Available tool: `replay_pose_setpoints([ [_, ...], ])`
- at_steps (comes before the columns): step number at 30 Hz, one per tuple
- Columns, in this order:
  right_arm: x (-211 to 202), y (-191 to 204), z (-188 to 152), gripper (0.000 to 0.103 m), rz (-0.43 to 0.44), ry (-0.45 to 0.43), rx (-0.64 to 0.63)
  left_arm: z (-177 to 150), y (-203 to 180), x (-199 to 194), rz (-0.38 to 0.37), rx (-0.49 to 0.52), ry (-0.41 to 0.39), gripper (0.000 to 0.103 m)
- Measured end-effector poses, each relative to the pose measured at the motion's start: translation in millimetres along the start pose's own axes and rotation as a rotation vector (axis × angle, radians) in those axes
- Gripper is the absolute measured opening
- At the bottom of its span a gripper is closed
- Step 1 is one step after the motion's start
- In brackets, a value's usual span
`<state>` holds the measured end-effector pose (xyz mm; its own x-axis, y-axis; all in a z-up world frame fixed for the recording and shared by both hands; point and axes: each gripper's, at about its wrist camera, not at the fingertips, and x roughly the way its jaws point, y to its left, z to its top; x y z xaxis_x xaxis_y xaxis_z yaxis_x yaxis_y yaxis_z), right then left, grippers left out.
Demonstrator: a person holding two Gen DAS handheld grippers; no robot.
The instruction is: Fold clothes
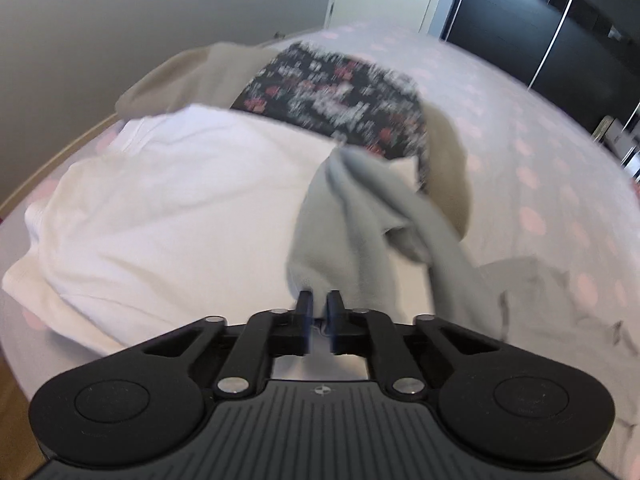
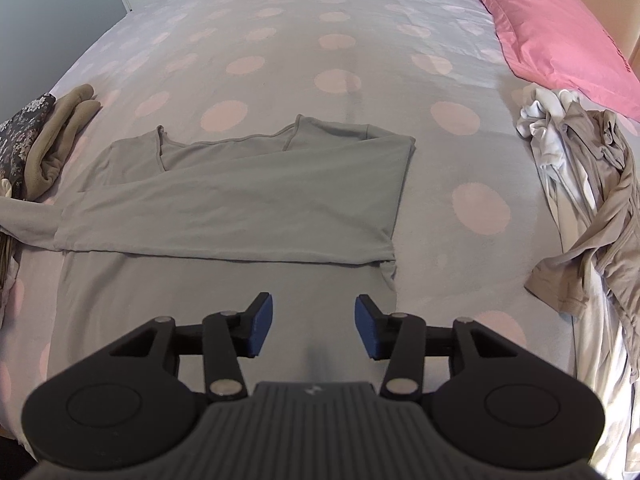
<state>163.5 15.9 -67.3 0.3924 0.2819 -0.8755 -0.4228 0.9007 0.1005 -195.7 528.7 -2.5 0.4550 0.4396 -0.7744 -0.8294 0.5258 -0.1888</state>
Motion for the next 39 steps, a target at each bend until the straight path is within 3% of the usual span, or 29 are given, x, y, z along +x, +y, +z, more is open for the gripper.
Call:
replay_pose_setpoints([
  [6, 4.7, -1.0, 1.6, 0.050, -0.012, 0.012, 0.010, 20.5, -40.9, -45.0, -0.118, 0.063, -0.139, 0.004],
  [11, 5.2, -0.3, 3.9, 0.050, -0.009, 0.016, 0.006, 22.8, -105.4, -69.4, -0.270, 0.196, -0.157, 0.004],
  [19, -0.4, -2.2, 7.1, 0.051, 0.012, 0.005, 0.008, -8.4, -219.1, -72.9, -0.494, 0.410, -0.052, 0.004],
  [25, -2.3, -11.2, 5.9, 0.051, 0.034, 0.010, 0.020, -57.3, -294.8, -50.3, -0.586, 0.558, 0.068, 0.004],
  [31, -6.4, -17.4, 0.8, 0.052, 0.087, -0.021, 0.012, -114.7, -352.2, -8.3, -0.619, 0.696, 0.206, 0.004],
  [35, -7.3, -10.2, -3.2, 0.052, 0.134, -0.052, -0.040, -147.9, -370.9, 17.0, -0.614, 0.758, 0.291, 0.005],
  [37, -6.4, -3.9, -4.4, 0.051, 0.152, -0.063, -0.077, -155.7, -369.5, 25.9, -0.596, 0.758, 0.318, 0.008],
  [39, -4.1, 3.4, -5.7, 0.051, 0.165, -0.071, -0.112, -150.7, -359.7, 29.3, -0.573, 0.745, 0.321, 0.019],
])
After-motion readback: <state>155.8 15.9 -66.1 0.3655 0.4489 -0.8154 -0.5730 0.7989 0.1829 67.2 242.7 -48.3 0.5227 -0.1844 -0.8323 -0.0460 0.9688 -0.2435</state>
